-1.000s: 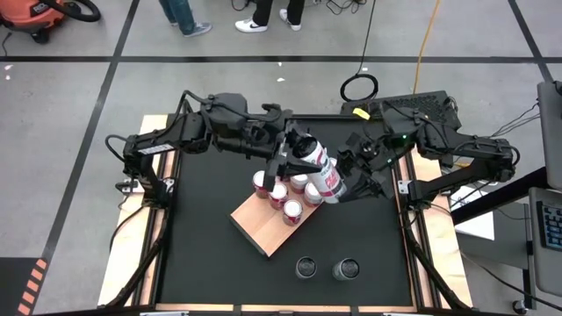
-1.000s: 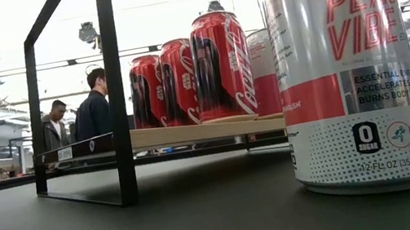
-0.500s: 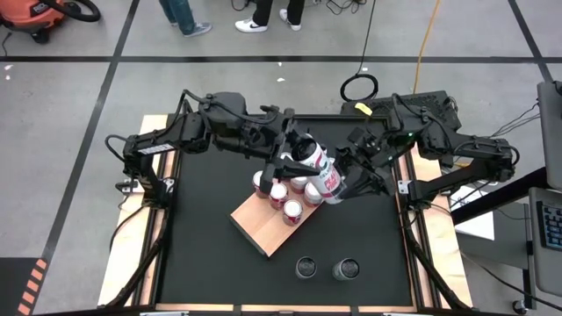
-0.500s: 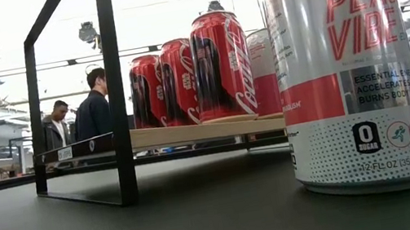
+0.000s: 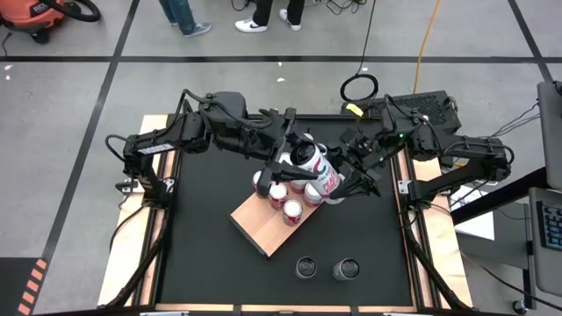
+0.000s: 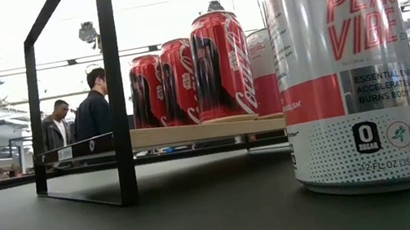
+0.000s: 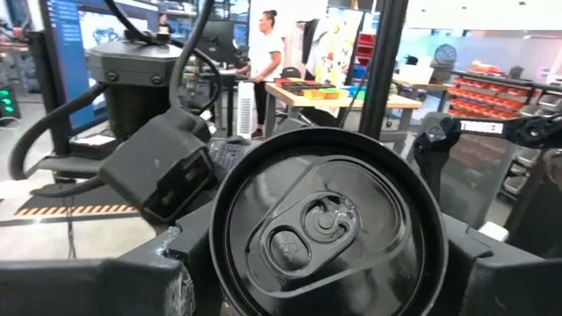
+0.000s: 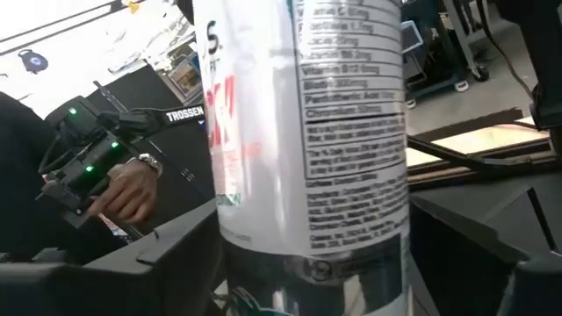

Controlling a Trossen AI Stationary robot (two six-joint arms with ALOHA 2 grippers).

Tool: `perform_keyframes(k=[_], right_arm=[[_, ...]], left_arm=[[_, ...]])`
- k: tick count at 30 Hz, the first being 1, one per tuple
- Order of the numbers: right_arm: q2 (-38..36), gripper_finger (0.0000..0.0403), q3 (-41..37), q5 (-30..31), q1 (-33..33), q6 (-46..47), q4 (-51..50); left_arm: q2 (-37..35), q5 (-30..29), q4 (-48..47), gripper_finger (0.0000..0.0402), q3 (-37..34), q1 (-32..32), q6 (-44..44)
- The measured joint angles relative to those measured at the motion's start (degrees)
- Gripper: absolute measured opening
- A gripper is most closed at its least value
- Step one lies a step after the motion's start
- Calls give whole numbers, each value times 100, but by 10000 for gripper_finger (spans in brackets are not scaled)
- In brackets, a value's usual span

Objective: Place canned beverage on shelf
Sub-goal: Put the top left white pink soda can on the shelf

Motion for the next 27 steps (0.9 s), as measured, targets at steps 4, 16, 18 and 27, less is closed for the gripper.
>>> perform_keyframes(k=[4, 16, 18, 27], right_arm=[[34, 301, 0, -37, 0, -44, 29], [133, 231, 0, -373, 0, -159, 39], [131, 228, 0, -402, 0, -166, 33], [107, 234, -2, -383, -20, -182, -44]], left_arm=[[0, 14, 2, 254, 0, 0, 9], [2, -118, -25, 254, 0, -7, 248], [2, -221, -33, 256, 0, -14, 221], [-2, -1141, -142, 329, 9, -89, -305]])
